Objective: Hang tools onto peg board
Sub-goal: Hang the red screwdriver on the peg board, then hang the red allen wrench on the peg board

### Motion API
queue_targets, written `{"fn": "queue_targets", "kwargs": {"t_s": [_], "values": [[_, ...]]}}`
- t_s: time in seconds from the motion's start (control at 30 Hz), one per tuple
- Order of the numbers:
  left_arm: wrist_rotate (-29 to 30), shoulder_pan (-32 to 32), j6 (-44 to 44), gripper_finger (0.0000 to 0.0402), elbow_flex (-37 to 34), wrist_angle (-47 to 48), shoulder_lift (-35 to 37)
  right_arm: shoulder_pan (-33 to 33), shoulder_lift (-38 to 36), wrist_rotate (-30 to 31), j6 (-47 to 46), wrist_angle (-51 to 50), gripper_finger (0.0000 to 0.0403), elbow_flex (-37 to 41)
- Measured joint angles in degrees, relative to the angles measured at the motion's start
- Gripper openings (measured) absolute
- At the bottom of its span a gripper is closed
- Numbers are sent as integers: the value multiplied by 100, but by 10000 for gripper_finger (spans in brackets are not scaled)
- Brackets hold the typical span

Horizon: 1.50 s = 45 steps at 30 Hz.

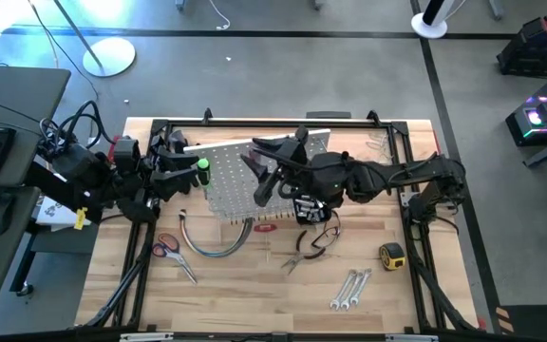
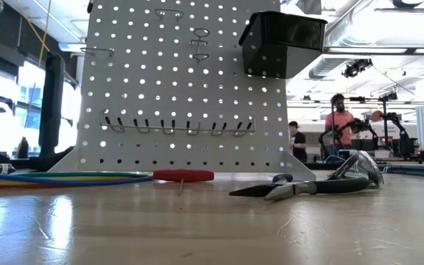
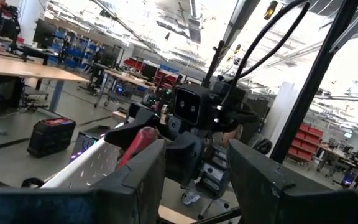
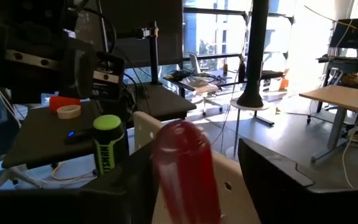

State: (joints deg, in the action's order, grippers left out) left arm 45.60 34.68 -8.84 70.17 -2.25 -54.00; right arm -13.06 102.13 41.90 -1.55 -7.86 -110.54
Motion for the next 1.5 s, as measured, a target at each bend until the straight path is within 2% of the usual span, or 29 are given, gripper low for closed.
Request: {"fn": "queue_targets", "kwargs": {"t_s": [0.23, 0.47, 0.73, 0.9, 1.03, 1.2, 1.3, 1.43, 1.5], "values": [[-2, 0, 55, 163, -2, 97, 109, -164, -177, 40, 258, 33, 209, 4], [0, 9, 58, 163, -2, 113, 184, -362, -526, 884, 1021, 28, 210, 4], [1, 186, 145, 163, -2, 200, 184, -681, -940, 1092, 1105, -98, 210, 4], [0, 473, -46, 163, -2, 301, 184, -1106, -1127, 1739, 1107, -497, 210, 4], [-109, 903, -690, 163, -2, 755, 184, -1615, -1301, 2395, 1108, -730, 210, 4], [-199, 1605, -2180, 163, -2, 1548, 75, -2366, -1455, 3329, 1077, -910, 210, 4], [-199, 2009, -3138, 163, -2, 1754, -236, -2774, -1459, 3887, 1064, -914, 210, 2], [-208, 2351, -3986, 163, -2, 1908, -870, -3147, -1440, 4677, 1064, -928, 210, 2], [-205, 2437, -4432, 163, -2, 2019, -1176, -3236, -1440, 4812, 1064, -927, 210, 2]]}}
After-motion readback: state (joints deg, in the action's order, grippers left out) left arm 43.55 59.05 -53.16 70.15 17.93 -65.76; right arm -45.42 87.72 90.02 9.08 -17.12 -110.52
